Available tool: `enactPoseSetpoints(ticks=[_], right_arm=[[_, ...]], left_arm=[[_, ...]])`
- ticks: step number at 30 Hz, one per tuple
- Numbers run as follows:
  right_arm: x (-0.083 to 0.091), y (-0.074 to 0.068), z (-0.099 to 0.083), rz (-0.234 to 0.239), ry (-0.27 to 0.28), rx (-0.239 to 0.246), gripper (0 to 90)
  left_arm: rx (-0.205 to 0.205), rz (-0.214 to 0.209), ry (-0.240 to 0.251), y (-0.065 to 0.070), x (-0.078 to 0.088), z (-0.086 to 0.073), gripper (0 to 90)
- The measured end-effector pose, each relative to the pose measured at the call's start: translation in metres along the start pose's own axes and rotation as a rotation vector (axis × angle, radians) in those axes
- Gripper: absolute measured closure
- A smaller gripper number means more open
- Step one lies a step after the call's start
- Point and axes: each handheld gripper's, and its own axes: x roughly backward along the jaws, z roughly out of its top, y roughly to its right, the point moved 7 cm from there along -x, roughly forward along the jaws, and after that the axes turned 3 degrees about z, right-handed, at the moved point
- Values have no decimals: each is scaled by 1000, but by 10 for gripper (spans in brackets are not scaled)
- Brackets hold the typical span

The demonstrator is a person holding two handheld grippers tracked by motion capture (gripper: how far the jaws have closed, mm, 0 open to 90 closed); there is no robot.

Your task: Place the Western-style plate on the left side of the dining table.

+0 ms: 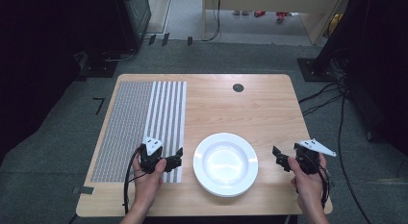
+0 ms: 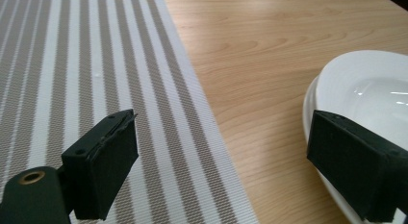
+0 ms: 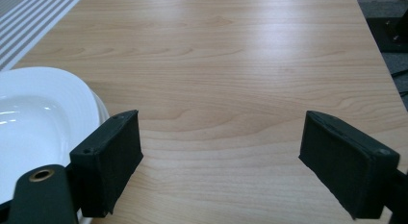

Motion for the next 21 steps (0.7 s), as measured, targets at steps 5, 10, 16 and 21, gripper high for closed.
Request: enactPoseSetpoints(ticks=[5, 10, 16, 21], right_arm=[[-4, -7, 2, 8, -2, -17, 142], [-8, -15, 4, 23, -1, -23, 144], [-9, -23, 2, 36, 29, -38, 210], [-9, -31, -4, 70, 36, -35, 246]], left_arm=[[0, -13, -8, 9, -6, -1, 106], [7, -23, -11, 15, -8, -1, 107], [15, -51, -12, 22, -10, -2, 107], [23, -70, -21, 27, -12, -6, 107]])
